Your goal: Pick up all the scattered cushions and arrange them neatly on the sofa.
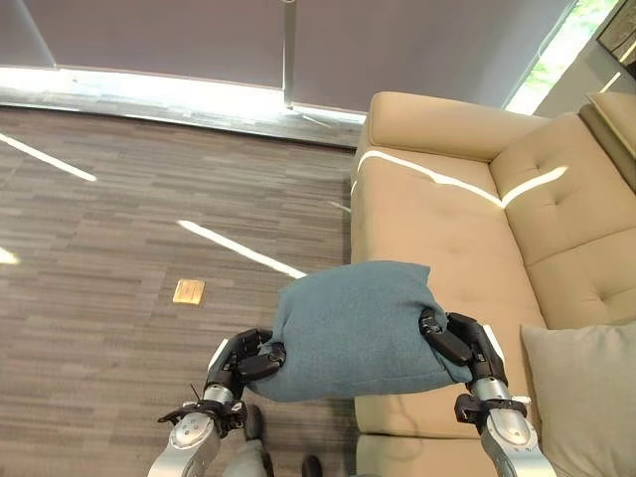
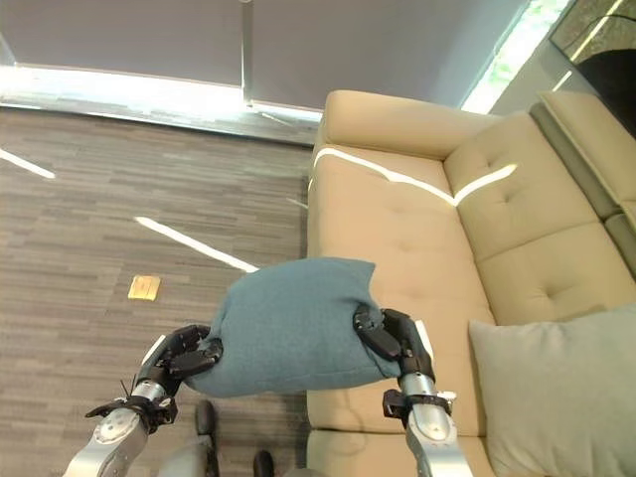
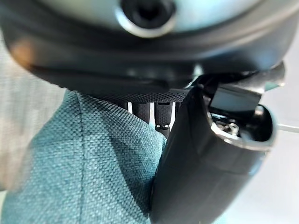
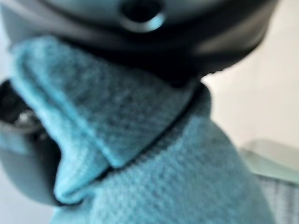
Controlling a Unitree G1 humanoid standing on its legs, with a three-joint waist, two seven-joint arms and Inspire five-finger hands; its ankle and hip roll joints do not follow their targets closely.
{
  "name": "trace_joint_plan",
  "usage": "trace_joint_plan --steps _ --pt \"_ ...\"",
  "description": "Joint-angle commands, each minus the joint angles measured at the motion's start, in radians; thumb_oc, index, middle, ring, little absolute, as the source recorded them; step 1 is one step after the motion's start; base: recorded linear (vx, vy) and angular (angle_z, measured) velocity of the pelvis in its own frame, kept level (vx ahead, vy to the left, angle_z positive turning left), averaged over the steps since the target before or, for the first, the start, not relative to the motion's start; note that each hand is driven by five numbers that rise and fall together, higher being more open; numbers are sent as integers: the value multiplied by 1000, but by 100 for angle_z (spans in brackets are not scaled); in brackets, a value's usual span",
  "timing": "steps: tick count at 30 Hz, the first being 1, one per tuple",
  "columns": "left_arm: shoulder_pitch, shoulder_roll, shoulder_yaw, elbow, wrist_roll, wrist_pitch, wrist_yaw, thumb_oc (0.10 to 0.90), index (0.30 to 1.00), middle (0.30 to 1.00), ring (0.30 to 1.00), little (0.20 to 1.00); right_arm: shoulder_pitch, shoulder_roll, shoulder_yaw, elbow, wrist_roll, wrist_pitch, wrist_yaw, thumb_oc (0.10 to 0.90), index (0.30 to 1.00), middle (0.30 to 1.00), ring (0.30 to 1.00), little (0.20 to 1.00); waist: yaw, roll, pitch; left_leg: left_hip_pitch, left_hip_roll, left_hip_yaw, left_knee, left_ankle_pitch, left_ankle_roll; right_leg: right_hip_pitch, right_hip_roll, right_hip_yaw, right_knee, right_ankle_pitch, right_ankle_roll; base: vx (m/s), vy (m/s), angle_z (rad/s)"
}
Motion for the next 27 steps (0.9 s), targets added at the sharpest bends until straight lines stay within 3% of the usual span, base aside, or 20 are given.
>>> trace_joint_plan --steps 1,2,4,5,8,10,11,14,15,17,19,20,22,23,24,25,26,27 --pt "-106 0 -70 -235 21 -134 -95 400 300 300 300 300 -128 43 55 -131 -9 -127 46 400 300 300 300 300 25 -44 -58 69 4 31 60 -164 -37 -104 -144 1 219 37 136 114 209 -56" --pt "-112 10 -65 -231 29 -136 -88 400 300 300 300 300 -141 49 63 -131 -17 -123 51 400 300 300 300 300 23 -45 -44 103 -1 50 57 -181 -16 -145 -162 -1 330 98 157 73 141 -49" --pt "-115 12 -63 -231 32 -141 -81 400 300 300 300 300 -143 55 66 -131 -18 -126 49 400 300 300 300 300 23 -38 -44 112 3 57 52 -184 -11 -163 -163 -11 363 112 162 141 195 -29" --pt "-119 12 -62 -230 43 -147 -74 400 300 300 300 300 -143 63 71 -132 -24 -124 48 400 300 300 300 300 20 -28 -41 152 0 70 37 -201 -1 -204 -180 -51 406 124 164 232 240 -15" --pt "-118 9 -66 -229 44 -152 -77 400 300 300 300 300 -142 62 72 -126 -22 -124 51 400 300 300 300 300 7 -20 -45 201 -14 67 0 -214 1 -245 -162 -81 368 108 156 217 140 -19" --pt "-118 0 -70 -223 41 -151 -81 400 300 300 300 300 -143 58 69 -122 -5 -126 56 400 300 300 300 300 -16 -25 -46 252 -46 47 -30 -237 4 -303 -112 -106 225 91 145 294 94 2" --pt "-117 -1 -70 -223 41 -151 -81 400 300 300 300 300 -142 57 69 -121 -5 -126 56 400 300 300 300 300 -17 -22 -44 257 -43 45 -32 -241 3 -296 -110 -109 221 89 145 325 82 10" --pt "-126 -10 -68 -216 46 -150 -84 400 300 300 300 300 -136 55 64 -115 10 -124 63 400 300 300 300 300 -37 -30 -36 314 -85 4 -39 -275 5 -342 -59 -129 73 133 158 328 77 13" --pt "-131 -17 -67 -209 54 -153 -88 400 300 300 300 300 -131 56 64 -112 11 -125 65 400 300 300 300 300 -43 -31 -33 340 -105 -16 -43 -288 3 -369 -49 -165 35 163 166 430 94 17" --pt "-131 -22 -66 -209 56 -155 -91 400 300 300 300 300 -125 55 61 -113 12 -127 65 400 300 300 300 300 -48 -28 -34 354 -113 -30 -39 -298 4 -371 -45 -174 34 174 163 274 45 36" --pt "-116 -43 -70 -218 54 -160 -107 400 300 300 300 300 -88 50 49 -127 17 -139 68 400 300 300 300 300 -60 -15 -67 400 -127 -55 -33 -335 5 -329 -36 -143 34 164 123 376 25 40" --pt "-115 -44 -70 -218 55 -160 -107 400 300 300 300 300 -87 50 49 -127 17 -139 68 400 300 300 300 300 -61 -13 -67 401 -126 -56 -33 -336 5 -328 -35 -144 35 163 123 479 18 57" --pt "-99 -58 -74 -221 51 -161 -109 400 300 300 300 300 -70 38 38 -133 17 -142 70 400 300 300 300 300 -67 20 -91 415 -102 -54 39 -316 -43 -284 -38 -171 38 152 100 343 -10 57" --pt "-99 -58 -74 -221 51 -161 -109 400 300 300 300 300 -70 38 38 -133 17 -142 70 400 300 300 300 300 -67 20 -91 415 -102 -55 39 -316 -43 -284 -38 -172 38 152 100 249 -39 31" --pt "-95 -60 -75 -220 46 -160 -111 400 300 300 300 300 -61 38 35 -134 21 -141 71 400 300 300 300 300 -75 32 -103 415 -81 -41 86 -276 -80 -258 -32 -186 30 142 88 276 -64 27" --pt "-87 -56 -72 -230 36 -157 -113 400 300 300 300 300 -62 28 33 -138 20 -137 70 400 300 300 300 300 -75 27 -95 336 -50 -10 298 -172 -155 -210 -42 -187 14 132 68 270 -67 41" --pt "-87 -56 -72 -231 36 -157 -113 400 300 300 300 300 -62 28 33 -138 20 -137 70 400 300 300 300 300 -75 29 -95 329 -48 -11 310 -177 -156 -212 -40 -188 13 133 67 258 -87 43" --pt "-81 -57 -64 -227 23 -155 -104 400 300 300 300 300 -69 17 29 -131 27 -133 60 400 300 300 300 300 -63 7 -87 266 -27 32 438 -152 -170 -167 -46 -175 -13 119 49 111 -47 30"
